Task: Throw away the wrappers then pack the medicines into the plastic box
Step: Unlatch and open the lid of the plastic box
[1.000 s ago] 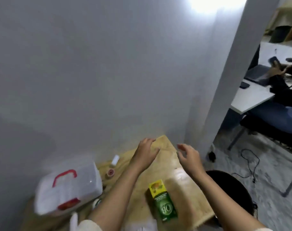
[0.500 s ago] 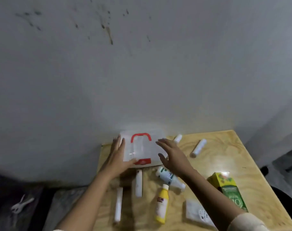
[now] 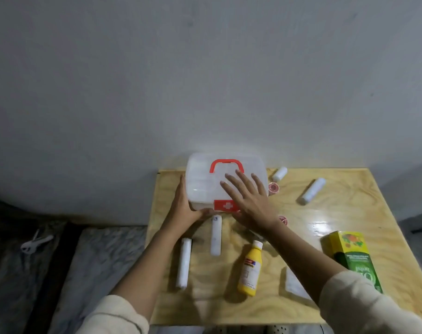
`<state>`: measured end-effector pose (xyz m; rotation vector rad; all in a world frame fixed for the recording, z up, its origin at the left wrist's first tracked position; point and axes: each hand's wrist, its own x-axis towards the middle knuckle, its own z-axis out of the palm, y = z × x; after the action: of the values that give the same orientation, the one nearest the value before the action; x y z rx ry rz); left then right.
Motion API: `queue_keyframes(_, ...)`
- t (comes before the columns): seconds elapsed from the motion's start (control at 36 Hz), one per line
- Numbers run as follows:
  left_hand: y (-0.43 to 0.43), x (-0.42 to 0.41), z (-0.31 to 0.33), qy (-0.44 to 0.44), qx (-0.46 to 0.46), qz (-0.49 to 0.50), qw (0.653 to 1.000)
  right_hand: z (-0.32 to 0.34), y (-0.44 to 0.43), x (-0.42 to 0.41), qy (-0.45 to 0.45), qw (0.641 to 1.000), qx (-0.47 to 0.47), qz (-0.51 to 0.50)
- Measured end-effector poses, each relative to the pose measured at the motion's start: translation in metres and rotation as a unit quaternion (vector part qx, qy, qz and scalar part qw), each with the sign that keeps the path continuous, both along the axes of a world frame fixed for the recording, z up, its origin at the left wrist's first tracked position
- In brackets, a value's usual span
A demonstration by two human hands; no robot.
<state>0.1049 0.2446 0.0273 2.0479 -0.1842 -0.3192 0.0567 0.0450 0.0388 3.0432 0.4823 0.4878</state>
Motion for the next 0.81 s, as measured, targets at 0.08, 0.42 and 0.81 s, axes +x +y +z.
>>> queue_keyframes(0.08,-0.001,0.000,-0.002,0.002,-0.012,0.011,1.000,0.001,-0.004,-0.002,0.005,0.999,0.000,0.041)
queue_keyframes(0.42,-0.005,-0.005,0.003,-0.004,-0.056,0.020,0.998,0.014,-0.007,-0.012,0.031,0.973,0.218,0.069)
queue_keyframes(0.81,-0.002,-0.016,0.003,0.043,-0.069,0.009,0.997,0.070,-0.011,-0.004,0.102,0.944,0.312,0.026)
